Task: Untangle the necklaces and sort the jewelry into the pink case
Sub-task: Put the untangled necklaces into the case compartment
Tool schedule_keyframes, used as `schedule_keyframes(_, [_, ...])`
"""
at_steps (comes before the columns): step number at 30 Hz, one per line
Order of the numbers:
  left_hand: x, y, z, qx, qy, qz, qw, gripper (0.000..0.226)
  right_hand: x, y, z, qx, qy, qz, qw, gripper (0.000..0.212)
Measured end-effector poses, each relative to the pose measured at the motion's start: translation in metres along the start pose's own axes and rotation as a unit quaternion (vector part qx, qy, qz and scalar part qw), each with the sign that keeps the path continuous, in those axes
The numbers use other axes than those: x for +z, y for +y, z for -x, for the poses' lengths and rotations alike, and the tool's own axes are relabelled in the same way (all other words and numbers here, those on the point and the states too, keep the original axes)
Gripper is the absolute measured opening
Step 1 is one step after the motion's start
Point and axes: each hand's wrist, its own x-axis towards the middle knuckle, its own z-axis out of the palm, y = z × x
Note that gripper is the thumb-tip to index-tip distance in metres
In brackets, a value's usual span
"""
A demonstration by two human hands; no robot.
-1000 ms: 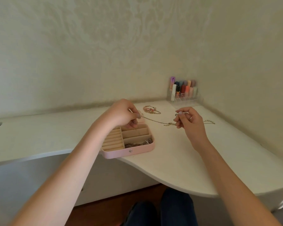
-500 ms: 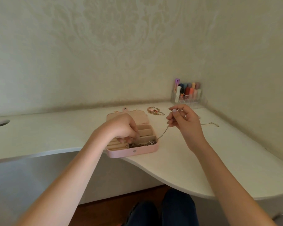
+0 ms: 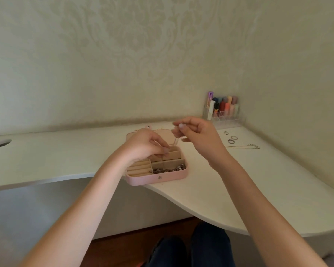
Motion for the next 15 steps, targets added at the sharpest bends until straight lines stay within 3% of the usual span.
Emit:
schedule_keyframes(3, [-0.004, -0.01, 0.0, -0.01, 0.036, -0.114, 0.993, 0.013, -0.011, 0.012, 0.003, 0.094, 0.036, 0.105, 0.989, 0.017])
schedule_keyframes(6, [0.0, -0.015, 0.003, -0.002, 0.036, -0.146, 0.989, 0.011, -0.018, 0.018, 0.008, 0.151, 0.036, 0.129, 0.979, 0.017])
schedule_keyframes(11, [0.005, -0.017, 0.002, -0.001, 0.008, -0.178, 0.984, 0.015, -0.019, 0.023, 0.013, 0.148, -0.022, 0.28, 0.948, 0.013])
schedule_keyframes(15, [0.008, -0.015, 0.002, 0.003, -0.002, -0.177, 0.984, 0.013, -0.013, 0.025, 0.015, 0.152, -0.065, 0.294, 0.942, 0.011])
